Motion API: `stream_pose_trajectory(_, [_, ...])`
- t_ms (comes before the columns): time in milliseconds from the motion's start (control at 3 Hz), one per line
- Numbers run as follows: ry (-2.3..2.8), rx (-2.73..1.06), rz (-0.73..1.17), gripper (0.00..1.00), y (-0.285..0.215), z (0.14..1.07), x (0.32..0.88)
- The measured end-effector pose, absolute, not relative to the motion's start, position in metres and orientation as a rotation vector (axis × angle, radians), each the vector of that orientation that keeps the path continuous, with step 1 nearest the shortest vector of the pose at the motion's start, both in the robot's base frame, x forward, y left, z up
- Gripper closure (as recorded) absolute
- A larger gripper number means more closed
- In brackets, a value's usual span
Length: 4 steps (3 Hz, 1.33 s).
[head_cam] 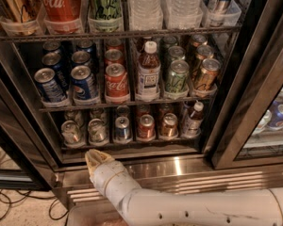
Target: Pick 7up can from bottom shelf of fridge
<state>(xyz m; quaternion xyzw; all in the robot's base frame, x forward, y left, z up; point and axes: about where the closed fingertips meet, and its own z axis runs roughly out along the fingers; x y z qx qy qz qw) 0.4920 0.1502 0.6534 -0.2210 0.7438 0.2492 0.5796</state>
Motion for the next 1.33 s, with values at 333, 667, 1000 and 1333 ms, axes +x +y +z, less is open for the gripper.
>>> stream_pose_trajectory(333, [1.739,-0.528,0.552,1.0,0.155,0.65,0.489])
stream_pose_trajectory(667, [1.698,-0.549,0.5,1.0,0.171,0.643,0.484])
stream_pose_trajectory(1000, [1.645,-0.537,0.447,1.0,0.178,0.639,0.484])
stream_pose_trajectory(1333, [1.605,-0.53,0.394,0.81,0.178,0.634,0.486])
